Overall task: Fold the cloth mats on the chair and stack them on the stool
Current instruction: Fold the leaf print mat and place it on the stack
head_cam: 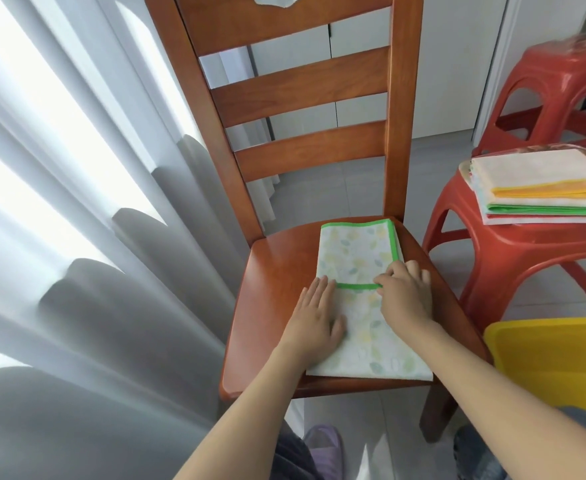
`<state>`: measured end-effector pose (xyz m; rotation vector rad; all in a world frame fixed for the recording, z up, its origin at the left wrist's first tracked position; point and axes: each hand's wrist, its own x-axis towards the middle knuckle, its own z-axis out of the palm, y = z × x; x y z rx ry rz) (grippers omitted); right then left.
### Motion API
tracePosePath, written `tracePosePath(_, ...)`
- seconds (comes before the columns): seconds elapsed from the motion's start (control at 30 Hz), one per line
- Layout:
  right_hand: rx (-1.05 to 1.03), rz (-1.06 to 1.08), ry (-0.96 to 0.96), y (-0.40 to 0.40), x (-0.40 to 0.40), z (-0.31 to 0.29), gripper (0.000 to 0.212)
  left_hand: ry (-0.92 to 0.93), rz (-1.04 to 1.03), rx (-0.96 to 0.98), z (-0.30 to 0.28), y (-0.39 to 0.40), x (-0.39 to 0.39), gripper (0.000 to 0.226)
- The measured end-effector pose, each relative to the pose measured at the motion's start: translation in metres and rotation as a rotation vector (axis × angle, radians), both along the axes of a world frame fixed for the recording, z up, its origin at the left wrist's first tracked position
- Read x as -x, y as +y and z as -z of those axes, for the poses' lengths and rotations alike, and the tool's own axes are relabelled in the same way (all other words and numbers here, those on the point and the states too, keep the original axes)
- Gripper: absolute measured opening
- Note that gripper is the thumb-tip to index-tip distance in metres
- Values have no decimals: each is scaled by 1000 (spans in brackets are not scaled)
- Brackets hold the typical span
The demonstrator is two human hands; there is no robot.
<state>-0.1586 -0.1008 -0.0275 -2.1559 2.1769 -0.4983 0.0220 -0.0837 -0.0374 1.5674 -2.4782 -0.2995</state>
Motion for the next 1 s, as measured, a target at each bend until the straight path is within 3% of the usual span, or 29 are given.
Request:
tracePosePath(0.1,-79,-60,-137,9,-7,6,50,-84,-31,-117,2,-3,4,62)
tracePosePath(0.2,-99,63,-320,16,-7,9,48,-124,-54,-145,-2,-5,5,62)
tracePosePath(0.3,-50,154,-455,17,-3,7,46,-79,-70,-12,-3,-6,8,64)
tracePosePath(0.37,-24,188,-505,16,0,5,43,-29,-82,91,-4,-9,14,47)
tracePosePath(0.47,-33,202,-512,11,7,3,34,33,-160,49,-7,-18,26,28)
tracePosePath(0.6,-56,234,-433,-6,20,0,29,298,-439,-111,-14,-24,39,19)
tracePosePath(0.8,-112,271,-444,-31,28,-4,16,577,-750,-167,-15,-47,38,29)
tracePosePath(1.0,-265,302,-475,-45,32,-4,38,636,-875,-223,-4,-70,31,23)
